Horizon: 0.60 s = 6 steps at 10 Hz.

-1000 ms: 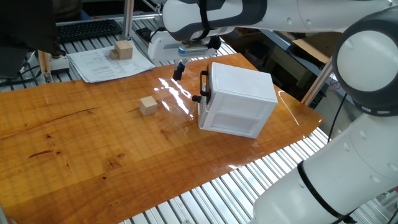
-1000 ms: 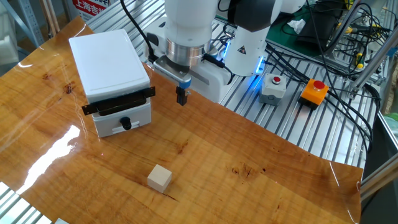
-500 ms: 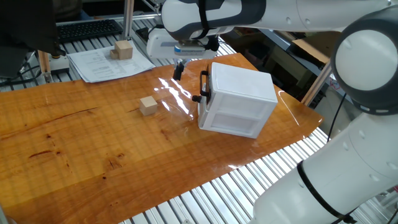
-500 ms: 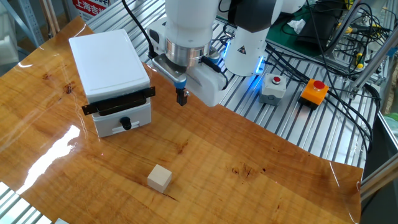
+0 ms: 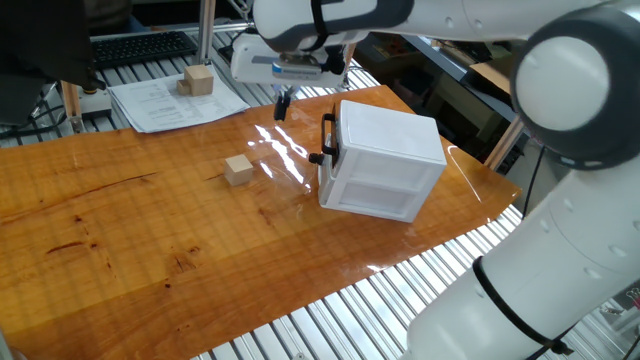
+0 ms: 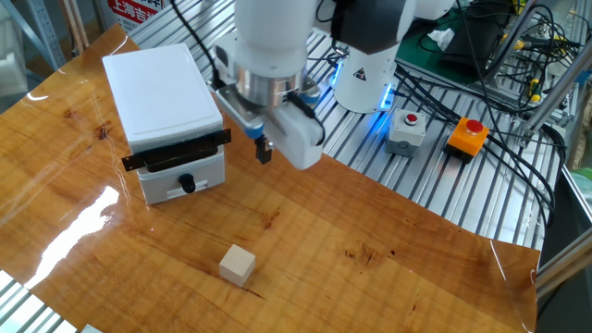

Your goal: Put things in the drawer

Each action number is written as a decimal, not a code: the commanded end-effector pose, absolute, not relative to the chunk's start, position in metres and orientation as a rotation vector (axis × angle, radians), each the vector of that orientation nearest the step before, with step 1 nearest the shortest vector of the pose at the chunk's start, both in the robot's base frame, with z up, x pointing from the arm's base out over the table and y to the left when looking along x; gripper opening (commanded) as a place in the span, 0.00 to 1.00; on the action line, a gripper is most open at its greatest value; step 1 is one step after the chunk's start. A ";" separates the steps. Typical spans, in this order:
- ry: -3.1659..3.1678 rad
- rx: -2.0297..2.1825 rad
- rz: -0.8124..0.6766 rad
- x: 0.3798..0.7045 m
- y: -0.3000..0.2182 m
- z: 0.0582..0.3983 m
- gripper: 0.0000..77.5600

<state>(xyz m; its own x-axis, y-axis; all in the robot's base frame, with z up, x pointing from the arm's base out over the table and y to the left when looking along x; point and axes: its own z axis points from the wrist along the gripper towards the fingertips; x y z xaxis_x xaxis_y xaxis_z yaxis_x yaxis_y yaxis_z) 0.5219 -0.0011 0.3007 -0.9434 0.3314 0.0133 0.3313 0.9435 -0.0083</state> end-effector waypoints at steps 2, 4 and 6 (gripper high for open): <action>-3.066 -0.537 0.008 0.546 -0.021 0.306 0.00; -3.043 -0.580 0.028 0.561 -0.029 0.310 0.00; -3.040 -0.583 0.027 0.566 -0.031 0.311 0.00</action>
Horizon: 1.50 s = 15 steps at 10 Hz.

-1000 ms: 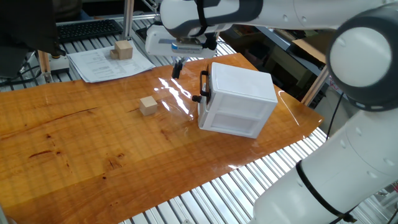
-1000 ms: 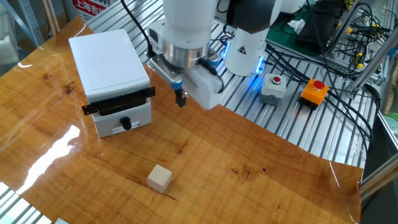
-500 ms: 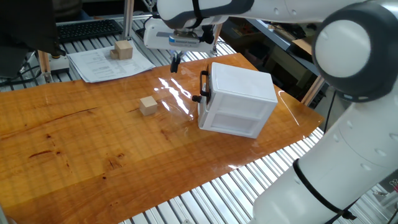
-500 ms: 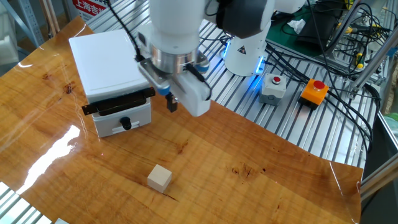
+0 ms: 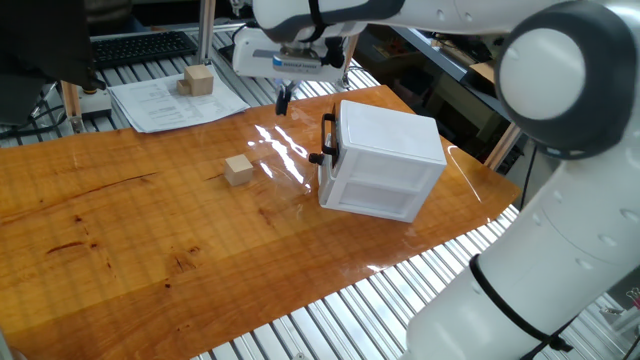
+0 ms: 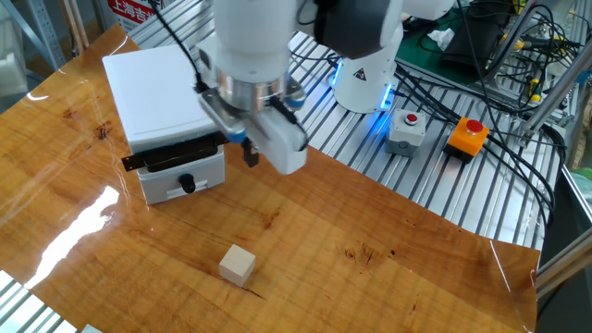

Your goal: Put things in the drawer

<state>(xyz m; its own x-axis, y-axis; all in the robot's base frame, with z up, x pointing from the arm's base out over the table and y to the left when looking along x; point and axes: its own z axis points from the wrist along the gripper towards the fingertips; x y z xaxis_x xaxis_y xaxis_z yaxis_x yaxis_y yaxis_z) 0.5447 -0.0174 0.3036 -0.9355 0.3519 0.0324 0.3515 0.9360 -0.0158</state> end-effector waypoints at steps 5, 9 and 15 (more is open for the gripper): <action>-3.036 -0.622 0.031 0.573 -0.035 0.314 0.00; -2.998 -0.798 -0.004 0.573 -0.035 0.314 0.00; -2.988 -0.882 -0.024 0.573 -0.035 0.314 0.00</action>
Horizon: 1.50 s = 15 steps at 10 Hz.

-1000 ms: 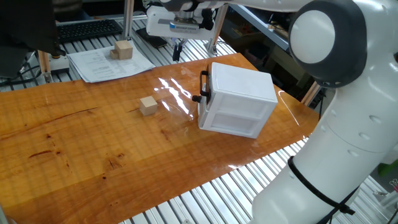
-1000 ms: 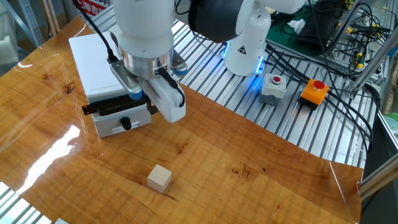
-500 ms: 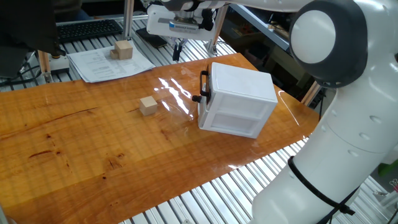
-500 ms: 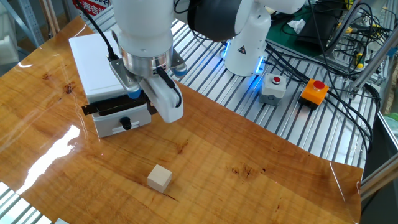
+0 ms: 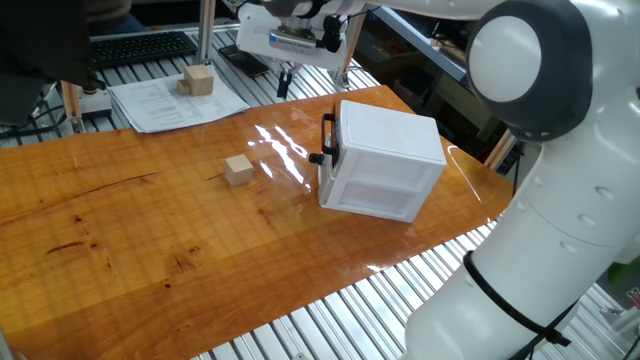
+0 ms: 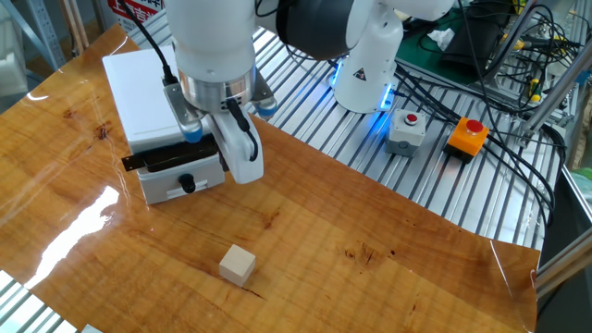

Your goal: Put things in the drawer

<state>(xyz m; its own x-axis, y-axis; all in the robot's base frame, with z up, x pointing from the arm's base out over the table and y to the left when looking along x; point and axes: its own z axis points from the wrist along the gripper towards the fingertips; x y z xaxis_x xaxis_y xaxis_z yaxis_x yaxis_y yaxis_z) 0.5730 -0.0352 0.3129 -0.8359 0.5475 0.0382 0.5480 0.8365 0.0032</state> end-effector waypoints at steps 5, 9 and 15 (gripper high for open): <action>-3.015 -0.839 -0.012 0.577 -0.045 0.305 0.00; -3.051 -0.761 -0.004 0.583 -0.073 0.285 0.00; -3.077 -0.664 0.024 0.586 -0.116 0.259 0.00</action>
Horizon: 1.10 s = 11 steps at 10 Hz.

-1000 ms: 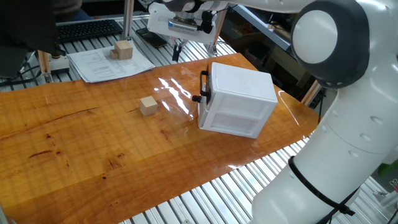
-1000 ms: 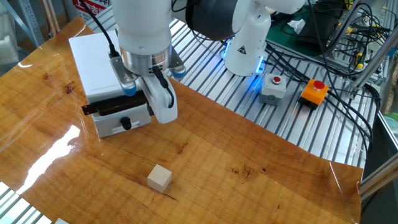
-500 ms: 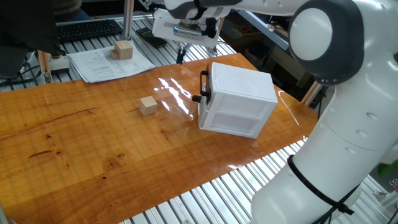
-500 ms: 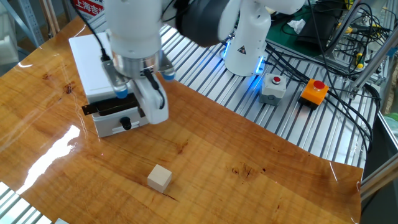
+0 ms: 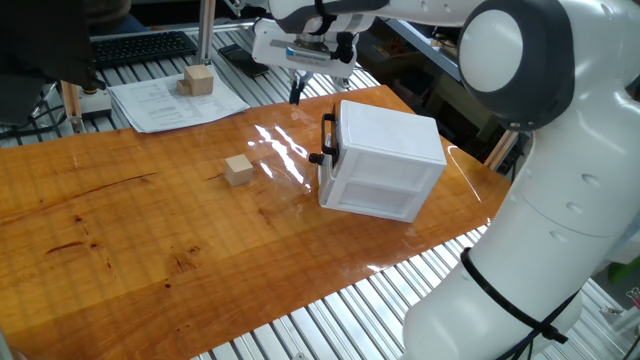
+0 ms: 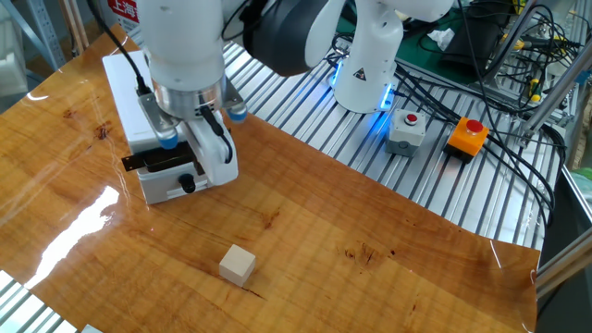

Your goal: Put things in the drawer

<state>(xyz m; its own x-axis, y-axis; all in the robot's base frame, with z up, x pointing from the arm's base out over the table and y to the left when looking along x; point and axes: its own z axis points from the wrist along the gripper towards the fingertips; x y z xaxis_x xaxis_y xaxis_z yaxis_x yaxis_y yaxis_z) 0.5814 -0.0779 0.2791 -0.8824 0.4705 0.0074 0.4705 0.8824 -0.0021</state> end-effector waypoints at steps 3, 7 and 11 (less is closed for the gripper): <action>-3.064 -0.677 0.035 0.582 -0.125 0.253 0.00; -3.045 -0.674 0.040 0.575 -0.130 0.247 0.00; -3.032 -0.740 0.050 0.572 -0.130 0.244 0.00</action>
